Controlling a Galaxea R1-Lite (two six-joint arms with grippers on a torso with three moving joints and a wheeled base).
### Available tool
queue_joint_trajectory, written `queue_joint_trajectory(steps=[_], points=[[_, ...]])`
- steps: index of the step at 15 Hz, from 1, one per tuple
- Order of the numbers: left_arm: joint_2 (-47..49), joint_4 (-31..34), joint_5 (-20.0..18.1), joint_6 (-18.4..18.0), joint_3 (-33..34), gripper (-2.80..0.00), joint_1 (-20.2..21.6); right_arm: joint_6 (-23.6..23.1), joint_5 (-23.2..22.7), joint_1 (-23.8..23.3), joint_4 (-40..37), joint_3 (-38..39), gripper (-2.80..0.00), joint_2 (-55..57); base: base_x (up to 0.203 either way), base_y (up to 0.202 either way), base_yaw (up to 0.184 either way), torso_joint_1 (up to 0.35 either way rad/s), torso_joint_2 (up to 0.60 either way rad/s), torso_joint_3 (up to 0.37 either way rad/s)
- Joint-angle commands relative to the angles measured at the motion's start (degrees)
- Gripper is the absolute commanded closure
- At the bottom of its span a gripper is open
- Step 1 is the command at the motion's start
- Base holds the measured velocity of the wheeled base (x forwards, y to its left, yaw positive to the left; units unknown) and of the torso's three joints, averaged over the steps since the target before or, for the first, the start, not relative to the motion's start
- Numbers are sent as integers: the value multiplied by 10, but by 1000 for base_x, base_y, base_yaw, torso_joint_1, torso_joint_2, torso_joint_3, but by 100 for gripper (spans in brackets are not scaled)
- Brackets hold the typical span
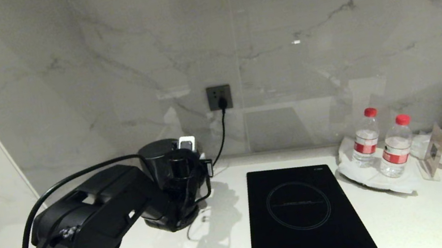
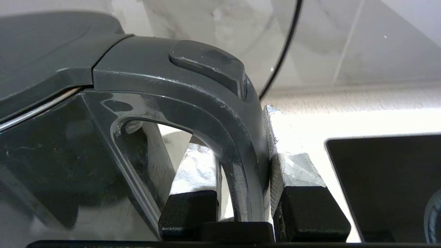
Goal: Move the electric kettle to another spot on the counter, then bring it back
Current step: Place it on the power base
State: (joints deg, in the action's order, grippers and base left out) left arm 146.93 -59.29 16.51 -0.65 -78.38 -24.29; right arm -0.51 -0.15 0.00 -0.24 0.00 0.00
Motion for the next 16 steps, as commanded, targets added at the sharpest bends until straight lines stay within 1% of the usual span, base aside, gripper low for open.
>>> queue_joint_trajectory(steps=[1,6,12,16], points=[[-16,-17,2,0,34,0,-6,1,0,0,0,0,0,0,0,0,0,0,0,0],[-13,-51,3,0,74,0,-10,0,0,0,1,0,0,0,0,0,0,0,0,0],[-19,-53,4,1,77,0,-5,0,0,0,0,0,0,0,0,0,0,0,0,0],[-29,-61,4,2,95,0,-8,1,0,0,0,0,0,0,0,0,0,0,0,0]])
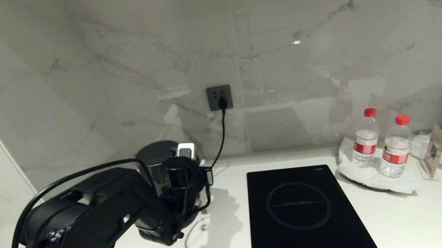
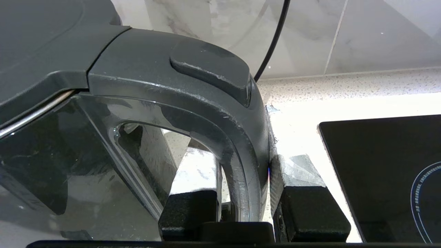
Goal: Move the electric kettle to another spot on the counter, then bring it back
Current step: Place it on the power base
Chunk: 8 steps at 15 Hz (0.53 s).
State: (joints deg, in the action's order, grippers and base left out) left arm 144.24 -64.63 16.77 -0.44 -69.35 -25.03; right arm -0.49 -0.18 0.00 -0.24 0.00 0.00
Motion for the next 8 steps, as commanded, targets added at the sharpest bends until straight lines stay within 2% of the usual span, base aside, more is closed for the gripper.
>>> queue_joint_trajectory(steps=[1,8], points=[[-3,-11,1,-1,12,0,-2,0,0,0,0,0,0,0,0,0,0,0,0,0],[-4,-29,21,3,30,0,-18,0,0,0,0,0,0,0,0,0,0,0,0,0]])
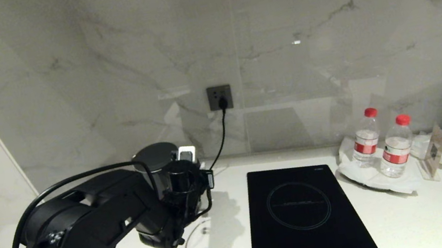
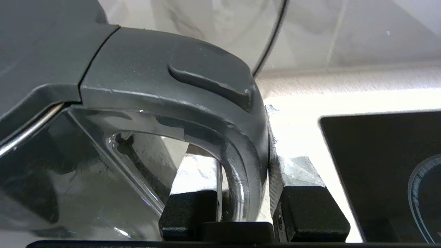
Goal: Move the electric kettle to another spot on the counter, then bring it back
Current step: Place it on the power base
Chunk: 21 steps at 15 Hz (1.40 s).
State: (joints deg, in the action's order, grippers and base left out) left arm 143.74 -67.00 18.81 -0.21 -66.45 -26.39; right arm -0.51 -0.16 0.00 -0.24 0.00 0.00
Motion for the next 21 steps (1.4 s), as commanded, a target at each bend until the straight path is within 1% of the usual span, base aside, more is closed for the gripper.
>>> queue_joint_trajectory(steps=[1,6,11,16,18,21], points=[[1,-5,1,0,1,0,-6,1,0,0,0,0,0,0,0,0,0,0,0,0],[-11,-4,2,-2,0,0,-9,0,0,0,0,0,0,0,0,0,0,0,0,0],[-12,11,1,-4,-18,0,-13,0,0,0,0,0,0,0,0,0,0,0,0,0],[9,13,1,-4,-28,0,-11,1,0,0,1,0,0,0,0,0,0,0,0,0],[24,12,1,-16,-38,0,-11,1,0,0,0,0,0,0,0,0,0,0,0,0],[35,14,1,-19,-58,0,-10,1,0,0,0,0,0,0,0,0,0,0,0,0]])
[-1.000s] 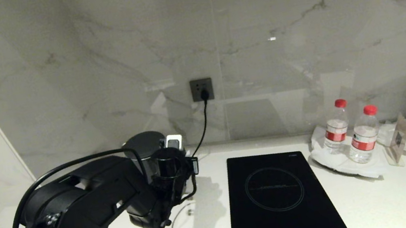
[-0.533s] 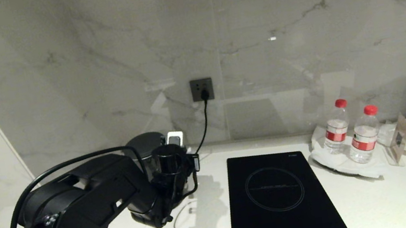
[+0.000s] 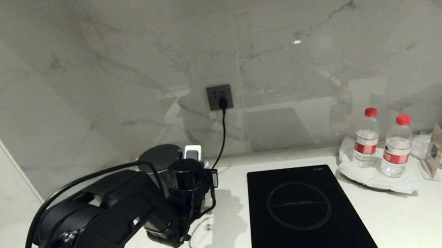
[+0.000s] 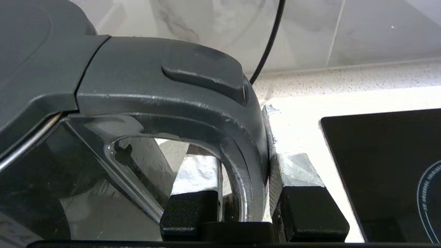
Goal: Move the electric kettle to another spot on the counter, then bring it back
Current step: Place it on the power base
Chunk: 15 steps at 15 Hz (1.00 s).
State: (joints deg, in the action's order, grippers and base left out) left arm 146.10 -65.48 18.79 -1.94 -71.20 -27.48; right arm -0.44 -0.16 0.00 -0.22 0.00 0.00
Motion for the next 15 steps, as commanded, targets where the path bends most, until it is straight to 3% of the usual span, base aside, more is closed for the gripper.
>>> queue_joint_trajectory(steps=[1,7,8,15], points=[[12,6,1,-2,-14,0,1,0,0,0,0,0,0,0,0,0,0,0,0,0],[2,11,2,-3,1,0,1,0,0,0,0,0,0,0,0,0,0,0,0,0],[1,11,2,-3,3,-280,1,0,0,0,0,0,0,1,0,0,0,0,0,0],[-13,-8,2,0,30,-280,-2,0,0,0,0,0,0,0,0,0,0,0,0,0]])
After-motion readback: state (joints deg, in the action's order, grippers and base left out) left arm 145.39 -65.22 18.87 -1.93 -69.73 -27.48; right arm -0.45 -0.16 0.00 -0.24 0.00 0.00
